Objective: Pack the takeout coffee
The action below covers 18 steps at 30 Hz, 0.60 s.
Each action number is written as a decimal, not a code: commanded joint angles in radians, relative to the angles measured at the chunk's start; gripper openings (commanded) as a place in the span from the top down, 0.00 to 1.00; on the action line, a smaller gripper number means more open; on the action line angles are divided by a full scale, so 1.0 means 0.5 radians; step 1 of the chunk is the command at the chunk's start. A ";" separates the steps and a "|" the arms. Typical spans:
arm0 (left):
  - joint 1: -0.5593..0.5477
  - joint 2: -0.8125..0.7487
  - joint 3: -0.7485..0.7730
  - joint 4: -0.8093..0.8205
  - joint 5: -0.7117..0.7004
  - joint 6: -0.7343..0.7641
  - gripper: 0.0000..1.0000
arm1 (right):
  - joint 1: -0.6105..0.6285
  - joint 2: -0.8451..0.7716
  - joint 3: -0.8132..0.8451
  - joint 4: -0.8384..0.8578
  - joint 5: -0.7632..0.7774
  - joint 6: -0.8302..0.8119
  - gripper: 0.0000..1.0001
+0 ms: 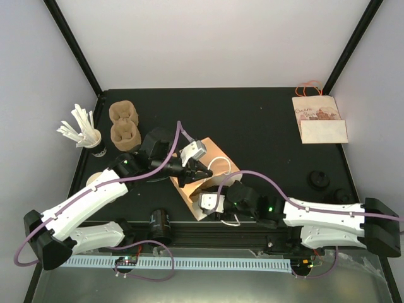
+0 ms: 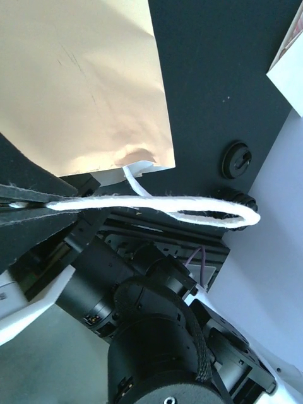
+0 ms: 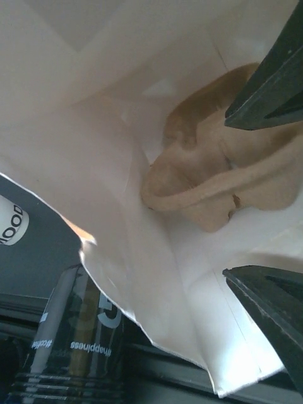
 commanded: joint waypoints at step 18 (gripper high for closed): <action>0.001 -0.013 -0.041 0.186 0.069 -0.101 0.98 | 0.025 0.351 0.366 -0.404 0.301 -0.413 0.62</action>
